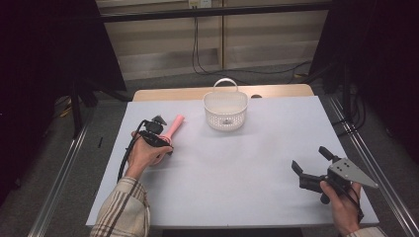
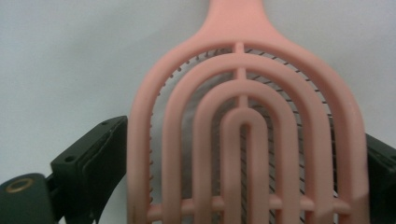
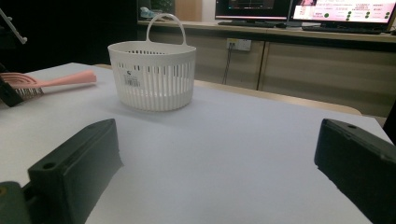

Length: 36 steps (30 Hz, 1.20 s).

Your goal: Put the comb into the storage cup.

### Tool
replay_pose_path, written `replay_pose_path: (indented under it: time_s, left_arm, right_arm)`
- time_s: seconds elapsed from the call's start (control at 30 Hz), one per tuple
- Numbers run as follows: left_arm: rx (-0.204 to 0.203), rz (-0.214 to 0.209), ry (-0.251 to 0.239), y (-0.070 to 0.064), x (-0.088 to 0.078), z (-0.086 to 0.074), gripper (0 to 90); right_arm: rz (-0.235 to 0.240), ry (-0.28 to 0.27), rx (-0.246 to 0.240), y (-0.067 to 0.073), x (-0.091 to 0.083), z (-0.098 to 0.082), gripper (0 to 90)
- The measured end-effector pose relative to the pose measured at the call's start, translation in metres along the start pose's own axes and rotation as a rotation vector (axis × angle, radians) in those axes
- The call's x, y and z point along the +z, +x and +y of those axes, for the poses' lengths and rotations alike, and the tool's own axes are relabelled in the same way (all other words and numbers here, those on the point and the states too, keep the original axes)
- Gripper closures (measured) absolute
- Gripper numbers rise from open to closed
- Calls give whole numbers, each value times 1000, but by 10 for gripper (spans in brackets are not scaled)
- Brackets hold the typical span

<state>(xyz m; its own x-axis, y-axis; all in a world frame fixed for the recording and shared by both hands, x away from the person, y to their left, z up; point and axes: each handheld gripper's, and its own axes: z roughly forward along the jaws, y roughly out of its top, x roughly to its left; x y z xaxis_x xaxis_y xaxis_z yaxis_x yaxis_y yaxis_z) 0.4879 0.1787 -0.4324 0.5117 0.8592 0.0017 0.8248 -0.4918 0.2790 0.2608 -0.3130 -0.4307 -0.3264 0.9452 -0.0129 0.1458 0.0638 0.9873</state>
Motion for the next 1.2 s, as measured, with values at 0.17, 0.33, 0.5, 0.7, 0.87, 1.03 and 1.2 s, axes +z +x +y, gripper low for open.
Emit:
replay_pose_path:
  time_s: [0.17, 0.33, 0.5, 0.7, 0.87, 1.03, 1.2]
  left_arm:
    - [37, 2, 0, -5, -5, 0, 192]
    - [18, -7, -17, -4, -5, -1, 195]
    - [23, 0, -39, -5, -6, -1, 198]
    - [27, -9, -42, -5, -8, -2, 199]
    - [32, -10, -49, -7, -9, -2, 199]
    - [29, -3, -58, -6, -11, -2, 200]
    - [13, -6, -77, -5, -15, -3, 200]
  right_arm:
    - [-1, 1, -2, 0, 0, 0, 0]
    - [1, 1, 0, 0, 0, 0, 0]
    - [3, 3, -3, 0, 1, 0, 0]
    - [-1, 3, -1, 0, 1, 0, 0]
    - [-1, 3, -2, 0, 1, 0, 0]
    - [-1, 3, -1, 0, 0, 0, 0]
    - [-1, 1, 0, 0, 1, 0, 0]
